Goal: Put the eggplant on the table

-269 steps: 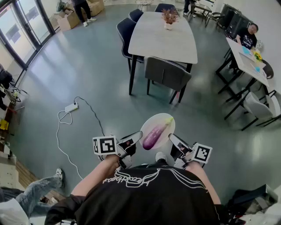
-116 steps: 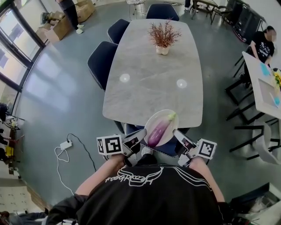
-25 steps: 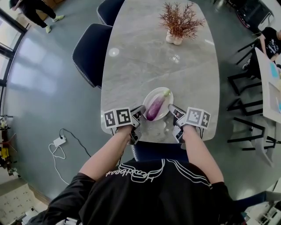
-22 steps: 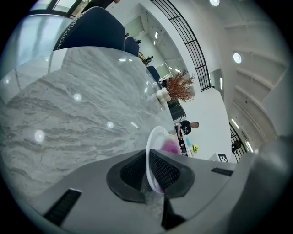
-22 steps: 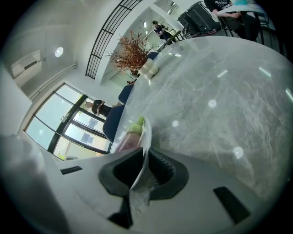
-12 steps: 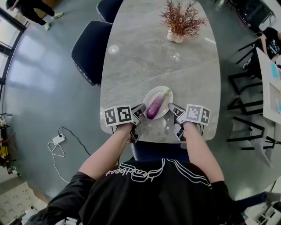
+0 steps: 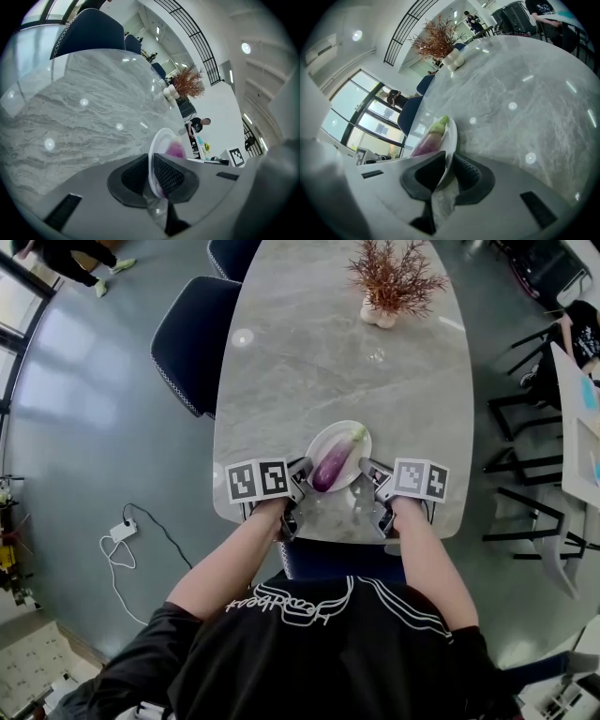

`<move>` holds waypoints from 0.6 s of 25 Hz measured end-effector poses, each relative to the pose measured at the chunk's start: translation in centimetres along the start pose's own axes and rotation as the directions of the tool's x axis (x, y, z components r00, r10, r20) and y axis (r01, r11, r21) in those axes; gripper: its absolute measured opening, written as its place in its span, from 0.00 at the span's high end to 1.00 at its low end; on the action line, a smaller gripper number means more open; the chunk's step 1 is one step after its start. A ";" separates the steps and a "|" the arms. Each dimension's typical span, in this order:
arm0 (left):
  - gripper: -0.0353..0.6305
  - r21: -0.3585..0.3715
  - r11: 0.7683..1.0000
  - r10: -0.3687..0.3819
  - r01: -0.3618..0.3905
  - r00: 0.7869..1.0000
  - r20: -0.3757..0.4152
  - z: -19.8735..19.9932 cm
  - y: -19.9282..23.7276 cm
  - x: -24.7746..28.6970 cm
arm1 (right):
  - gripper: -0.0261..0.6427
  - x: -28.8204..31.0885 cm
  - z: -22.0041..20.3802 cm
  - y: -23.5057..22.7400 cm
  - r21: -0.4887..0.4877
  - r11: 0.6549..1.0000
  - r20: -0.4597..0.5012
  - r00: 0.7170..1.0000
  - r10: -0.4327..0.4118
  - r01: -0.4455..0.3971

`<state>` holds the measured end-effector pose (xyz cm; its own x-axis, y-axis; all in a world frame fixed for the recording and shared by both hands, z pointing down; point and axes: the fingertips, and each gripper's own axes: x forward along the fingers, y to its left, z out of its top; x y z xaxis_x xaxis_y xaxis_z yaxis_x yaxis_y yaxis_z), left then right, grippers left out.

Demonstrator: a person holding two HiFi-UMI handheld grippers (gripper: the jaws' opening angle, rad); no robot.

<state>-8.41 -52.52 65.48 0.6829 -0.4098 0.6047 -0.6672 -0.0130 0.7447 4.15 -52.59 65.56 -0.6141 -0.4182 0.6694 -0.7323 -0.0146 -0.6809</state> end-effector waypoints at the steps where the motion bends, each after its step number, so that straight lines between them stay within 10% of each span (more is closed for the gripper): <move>1: 0.91 -0.002 1.000 0.001 -0.001 1.000 -0.003 0.0 0.0 0.0 | 0.91 0.0 0.1 0.0 -0.007 1.000 0.000 1.000 -0.008 0.008; 15: 0.91 -0.001 1.000 0.026 -0.026 1.000 0.004 -0.1 0.1 0.1 | 0.88 0.1 0.2 -0.3 -0.129 0.990 -0.028 0.998 -0.061 0.057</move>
<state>-8.37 -52.46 65.65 0.6642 -0.4141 0.6224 -0.6842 -0.0012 0.7293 4.38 -52.78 65.76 -0.5761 -0.3908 0.7179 -0.7979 0.0786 -0.5976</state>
